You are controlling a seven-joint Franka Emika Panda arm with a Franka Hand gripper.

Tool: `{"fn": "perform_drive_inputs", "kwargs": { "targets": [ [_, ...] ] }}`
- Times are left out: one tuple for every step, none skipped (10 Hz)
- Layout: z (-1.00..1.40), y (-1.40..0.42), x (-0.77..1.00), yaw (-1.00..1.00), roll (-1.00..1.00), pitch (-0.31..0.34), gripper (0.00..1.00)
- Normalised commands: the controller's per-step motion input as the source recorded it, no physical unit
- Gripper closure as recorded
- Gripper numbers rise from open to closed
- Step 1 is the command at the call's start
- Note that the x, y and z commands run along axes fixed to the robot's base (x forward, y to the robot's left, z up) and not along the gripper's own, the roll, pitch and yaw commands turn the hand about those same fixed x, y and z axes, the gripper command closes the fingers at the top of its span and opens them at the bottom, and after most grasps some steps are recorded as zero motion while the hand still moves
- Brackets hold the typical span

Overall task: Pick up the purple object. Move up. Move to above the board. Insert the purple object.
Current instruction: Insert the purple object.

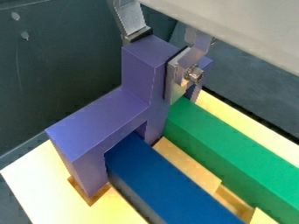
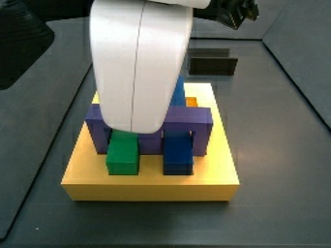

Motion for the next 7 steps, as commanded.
{"fn": "perform_drive_inputs", "kwargs": {
  "targets": [
    [-0.17,0.05,0.11,-0.04,0.08,0.061,1.0],
    [-0.09,0.08,0.0,0.0,0.06,0.059,1.0],
    [-0.05,0.11,0.0,0.0,0.04,0.033,1.0],
    [0.0,0.14,-0.07,0.02,0.04,0.026,1.0],
    [0.0,0.14,-0.13,0.09,0.05,0.026,1.0],
    [0.0,0.07,-0.05,0.19,0.12,0.029,1.0],
    [0.0,0.02,0.0,0.2,0.16,0.039,1.0]
  ]
}}
